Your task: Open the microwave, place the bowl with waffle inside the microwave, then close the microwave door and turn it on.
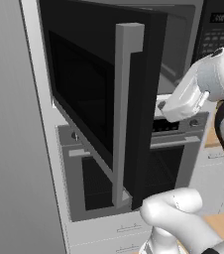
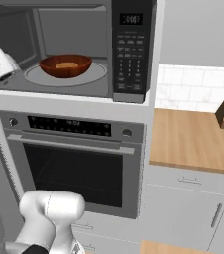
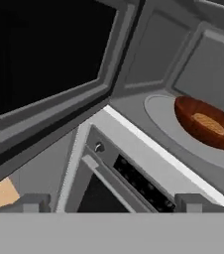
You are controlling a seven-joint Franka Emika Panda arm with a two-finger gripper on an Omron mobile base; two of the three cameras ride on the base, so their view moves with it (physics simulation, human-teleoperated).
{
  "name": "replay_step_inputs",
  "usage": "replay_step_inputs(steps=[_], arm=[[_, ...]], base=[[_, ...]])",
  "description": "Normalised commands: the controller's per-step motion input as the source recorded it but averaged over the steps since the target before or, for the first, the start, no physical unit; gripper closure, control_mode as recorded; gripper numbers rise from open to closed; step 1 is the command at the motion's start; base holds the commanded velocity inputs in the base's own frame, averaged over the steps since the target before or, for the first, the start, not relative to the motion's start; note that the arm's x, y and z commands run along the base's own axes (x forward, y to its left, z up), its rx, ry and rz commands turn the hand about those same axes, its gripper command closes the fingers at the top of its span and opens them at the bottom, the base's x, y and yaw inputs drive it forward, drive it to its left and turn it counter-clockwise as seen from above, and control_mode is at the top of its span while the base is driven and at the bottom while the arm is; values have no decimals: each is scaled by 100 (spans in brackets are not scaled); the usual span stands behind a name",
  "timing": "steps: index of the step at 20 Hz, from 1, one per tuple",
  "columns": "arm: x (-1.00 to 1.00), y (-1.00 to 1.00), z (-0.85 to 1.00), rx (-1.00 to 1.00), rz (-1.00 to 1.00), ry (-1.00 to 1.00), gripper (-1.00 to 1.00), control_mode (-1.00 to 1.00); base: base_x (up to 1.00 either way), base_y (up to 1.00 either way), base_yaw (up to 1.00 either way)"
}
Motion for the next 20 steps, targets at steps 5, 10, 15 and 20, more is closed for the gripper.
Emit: replay_step_inputs(steps=[5,10,15,20], arm=[[-96,29,1,-51,19,-26,-100,-100],[-98,2,0,-44,27,-31,-100,-100],[-95,11,-2,-40,16,-19,-100,-100],[-97,13,-2,-27,0,-15,-100,-100]], base=[[0,0,0],[0,0,0],[0,0,0],[0,0,0]])
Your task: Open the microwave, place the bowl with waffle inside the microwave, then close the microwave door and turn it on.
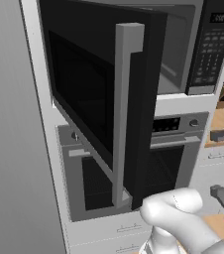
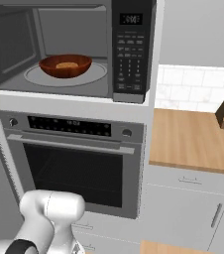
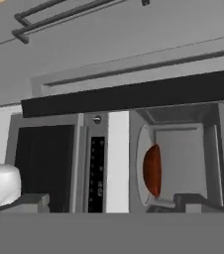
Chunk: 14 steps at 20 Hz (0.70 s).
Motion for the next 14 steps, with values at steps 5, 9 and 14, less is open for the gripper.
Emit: replay_step_inputs(steps=[5,9,14], arm=[[-30,72,-15,-28,-8,-6,-100,-100],[11,79,-11,-18,-21,-2,-100,-100],[59,85,-21,-18,-27,-2,-100,-100]], base=[[0,0,0],[0,0,0],[0,0,0]])
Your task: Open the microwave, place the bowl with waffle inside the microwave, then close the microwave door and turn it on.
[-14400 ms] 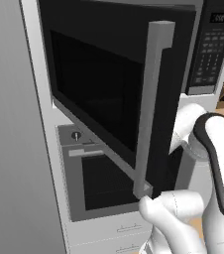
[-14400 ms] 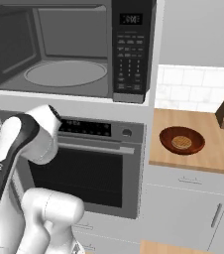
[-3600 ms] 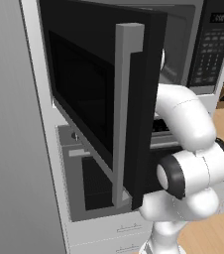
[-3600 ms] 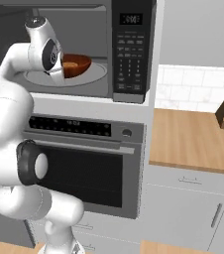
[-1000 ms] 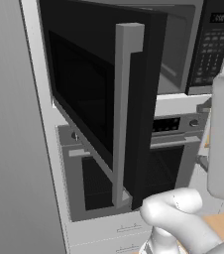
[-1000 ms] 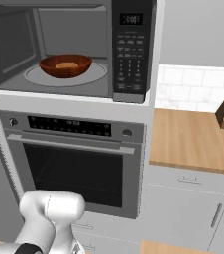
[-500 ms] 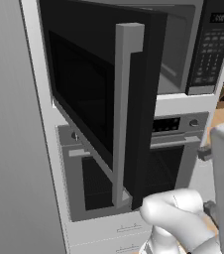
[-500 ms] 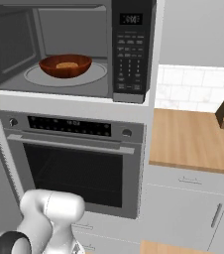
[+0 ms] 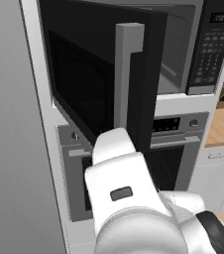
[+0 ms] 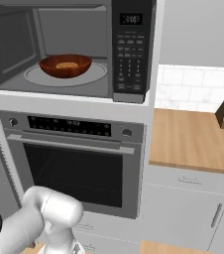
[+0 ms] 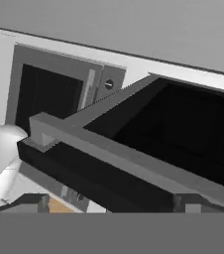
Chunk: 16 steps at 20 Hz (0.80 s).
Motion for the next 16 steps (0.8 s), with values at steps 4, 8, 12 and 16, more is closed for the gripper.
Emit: replay_step_inputs(steps=[4,8,12,16], arm=[[97,71,-29,-16,-32,-1,-100,-100],[100,-2,-47,-9,-44,-1,-100,-100],[61,-93,-43,-1,-32,-9,-100,-100],[8,-100,-36,0,-5,-19,-100,-100]], base=[[0,0,0],[0,0,0],[0,0,0],[0,0,0]])
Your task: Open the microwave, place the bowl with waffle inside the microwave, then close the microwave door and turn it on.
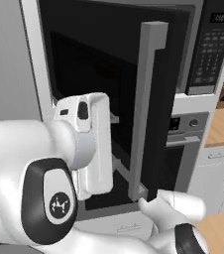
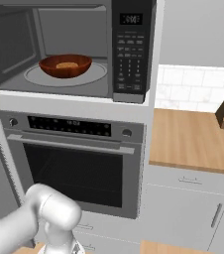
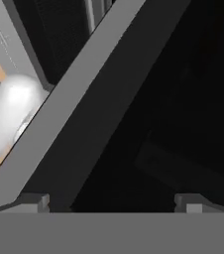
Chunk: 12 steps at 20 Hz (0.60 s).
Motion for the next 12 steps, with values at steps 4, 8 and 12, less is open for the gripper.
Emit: replay_step_inputs(steps=[4,8,12], arm=[[37,-100,-14,0,0,-24,-100,-100],[99,-100,0,-1,0,-14,-100,-100],[100,-99,0,0,0,-1,-100,-100]], base=[[0,0,0],[0,0,0],[0,0,0]])
